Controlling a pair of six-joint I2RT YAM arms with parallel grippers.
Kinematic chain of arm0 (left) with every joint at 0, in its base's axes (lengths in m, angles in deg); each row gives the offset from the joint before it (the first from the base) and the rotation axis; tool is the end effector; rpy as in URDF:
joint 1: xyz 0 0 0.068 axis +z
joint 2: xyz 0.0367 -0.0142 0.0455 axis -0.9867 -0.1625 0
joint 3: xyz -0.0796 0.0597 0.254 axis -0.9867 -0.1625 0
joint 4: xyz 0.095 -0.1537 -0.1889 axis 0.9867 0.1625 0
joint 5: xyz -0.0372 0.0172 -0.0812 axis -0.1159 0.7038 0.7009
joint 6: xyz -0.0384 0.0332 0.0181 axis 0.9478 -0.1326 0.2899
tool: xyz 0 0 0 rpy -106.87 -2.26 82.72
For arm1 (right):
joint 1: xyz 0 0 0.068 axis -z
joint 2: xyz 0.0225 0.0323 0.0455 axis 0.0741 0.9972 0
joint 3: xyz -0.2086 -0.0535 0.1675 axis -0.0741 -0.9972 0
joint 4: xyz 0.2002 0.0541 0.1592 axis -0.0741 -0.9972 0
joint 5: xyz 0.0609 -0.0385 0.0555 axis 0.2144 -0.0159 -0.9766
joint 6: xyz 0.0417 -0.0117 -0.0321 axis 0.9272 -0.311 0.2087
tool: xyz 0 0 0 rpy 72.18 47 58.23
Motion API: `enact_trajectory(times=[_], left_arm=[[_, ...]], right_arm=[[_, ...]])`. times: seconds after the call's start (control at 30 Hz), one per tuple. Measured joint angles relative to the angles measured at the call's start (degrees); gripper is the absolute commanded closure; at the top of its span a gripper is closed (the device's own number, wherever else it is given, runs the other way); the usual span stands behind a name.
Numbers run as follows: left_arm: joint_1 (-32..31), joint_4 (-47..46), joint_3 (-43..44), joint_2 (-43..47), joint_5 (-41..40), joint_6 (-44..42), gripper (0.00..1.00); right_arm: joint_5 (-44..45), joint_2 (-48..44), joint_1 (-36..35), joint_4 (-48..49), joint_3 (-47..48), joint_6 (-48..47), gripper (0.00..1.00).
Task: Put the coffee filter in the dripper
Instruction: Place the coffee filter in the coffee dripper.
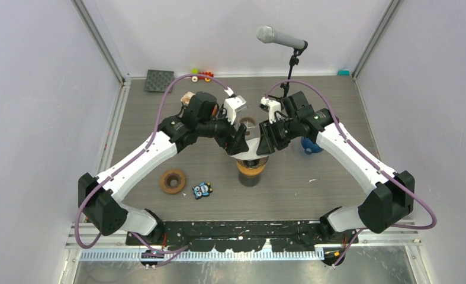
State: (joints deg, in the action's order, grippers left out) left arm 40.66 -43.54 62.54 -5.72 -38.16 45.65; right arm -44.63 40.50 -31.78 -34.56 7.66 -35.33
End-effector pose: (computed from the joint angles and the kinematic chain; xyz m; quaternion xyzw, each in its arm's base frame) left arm 0.2273 -0.2124 0.3507 0.3929 0.7705 -0.3581 0.3516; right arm 0.2439 0.1476 0.3154 -0.2714 0.8824 0.3201 0.2129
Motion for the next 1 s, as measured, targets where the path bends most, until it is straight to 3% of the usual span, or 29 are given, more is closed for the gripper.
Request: enact_trajectory(times=[0.43,1.0], left_arm=[[0.0,7.1,2.8,-4.2,-2.1,13.5,0.17],[0.0,9.4,2.8,-4.3,-0.2,17.7,0.19]], right_arm=[[1.0,0.0,0.0,0.4,-0.2,0.0,0.53],[2.3,-0.3,0.0,0.4,-0.4,-0.5,0.53]])
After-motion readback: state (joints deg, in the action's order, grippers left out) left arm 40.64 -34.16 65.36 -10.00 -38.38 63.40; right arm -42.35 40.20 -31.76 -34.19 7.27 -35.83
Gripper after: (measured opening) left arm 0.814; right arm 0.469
